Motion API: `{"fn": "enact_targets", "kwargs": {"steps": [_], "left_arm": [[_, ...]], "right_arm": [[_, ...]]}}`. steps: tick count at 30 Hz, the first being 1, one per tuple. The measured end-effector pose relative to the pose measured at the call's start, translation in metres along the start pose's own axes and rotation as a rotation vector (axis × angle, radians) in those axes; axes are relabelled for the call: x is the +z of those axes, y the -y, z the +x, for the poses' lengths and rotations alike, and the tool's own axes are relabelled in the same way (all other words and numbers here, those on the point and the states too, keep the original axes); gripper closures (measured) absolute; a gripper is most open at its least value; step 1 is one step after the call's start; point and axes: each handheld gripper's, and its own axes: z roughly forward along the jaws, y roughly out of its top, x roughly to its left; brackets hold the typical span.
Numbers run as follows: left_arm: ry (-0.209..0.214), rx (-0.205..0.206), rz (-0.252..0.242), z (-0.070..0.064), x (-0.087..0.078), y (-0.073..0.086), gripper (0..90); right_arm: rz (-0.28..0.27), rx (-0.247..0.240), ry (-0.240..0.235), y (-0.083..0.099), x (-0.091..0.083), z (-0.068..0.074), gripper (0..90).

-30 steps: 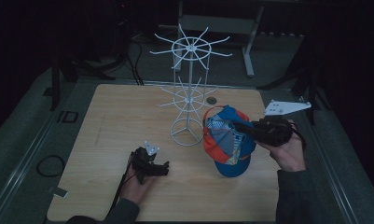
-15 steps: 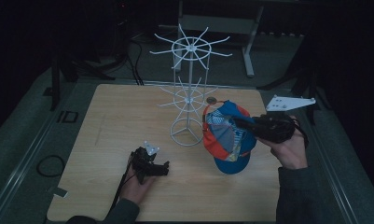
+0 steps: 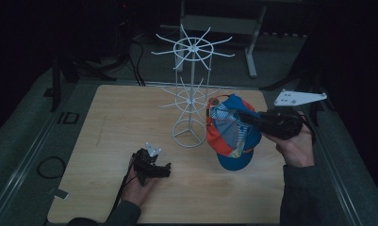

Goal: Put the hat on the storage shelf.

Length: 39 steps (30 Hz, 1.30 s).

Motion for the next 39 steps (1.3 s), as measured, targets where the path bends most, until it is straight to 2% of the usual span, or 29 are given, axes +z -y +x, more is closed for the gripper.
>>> {"fn": "enact_targets", "kwargs": {"steps": [39], "left_arm": [[0.0,0.003,0.002,0.0,0.0,0.0,2.6]], "right_arm": [[-0.086,0.027,0.041,-0.019,-0.019,-0.023,84.5]]}}
